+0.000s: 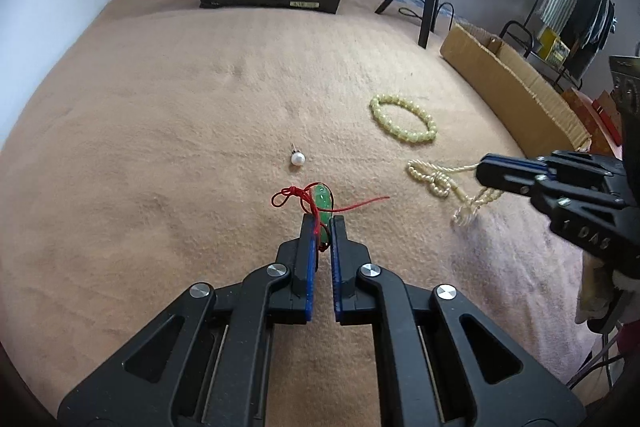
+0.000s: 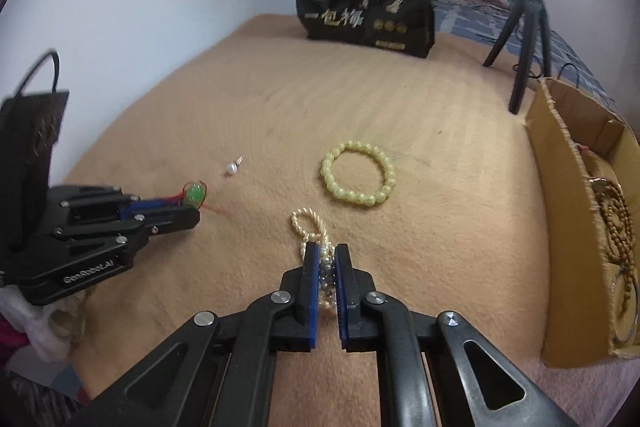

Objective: Organize jewelry
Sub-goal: 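Grasp the pearl necklace with the right tool while the left holds the charm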

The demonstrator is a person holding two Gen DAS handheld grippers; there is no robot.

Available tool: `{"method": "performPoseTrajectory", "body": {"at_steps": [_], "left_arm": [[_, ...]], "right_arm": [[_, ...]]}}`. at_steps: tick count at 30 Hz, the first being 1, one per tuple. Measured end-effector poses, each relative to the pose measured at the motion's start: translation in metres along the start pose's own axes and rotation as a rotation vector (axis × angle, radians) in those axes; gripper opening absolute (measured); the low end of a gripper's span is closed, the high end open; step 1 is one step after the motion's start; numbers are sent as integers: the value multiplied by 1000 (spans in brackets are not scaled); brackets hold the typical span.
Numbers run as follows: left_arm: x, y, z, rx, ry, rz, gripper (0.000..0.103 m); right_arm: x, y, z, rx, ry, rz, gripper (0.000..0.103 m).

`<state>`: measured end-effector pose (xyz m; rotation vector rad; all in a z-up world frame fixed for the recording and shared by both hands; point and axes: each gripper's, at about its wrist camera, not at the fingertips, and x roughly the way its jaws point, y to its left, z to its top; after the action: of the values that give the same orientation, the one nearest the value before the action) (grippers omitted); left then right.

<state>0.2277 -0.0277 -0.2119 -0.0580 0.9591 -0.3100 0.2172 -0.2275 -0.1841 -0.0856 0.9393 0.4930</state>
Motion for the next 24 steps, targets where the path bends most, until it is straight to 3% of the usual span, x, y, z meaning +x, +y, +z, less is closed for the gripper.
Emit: {"method": "performPoseTrajectory", "body": {"at_steps": [16,24], "left_arm": [[-52,-29,12,49,-88,-45,5],[-66,-56,26,96,-120,-82,5]], "right_arm": [[-103,-14,18,33,-159,-23,5],[-150,-43,14,89,-219,-67,5]]}}
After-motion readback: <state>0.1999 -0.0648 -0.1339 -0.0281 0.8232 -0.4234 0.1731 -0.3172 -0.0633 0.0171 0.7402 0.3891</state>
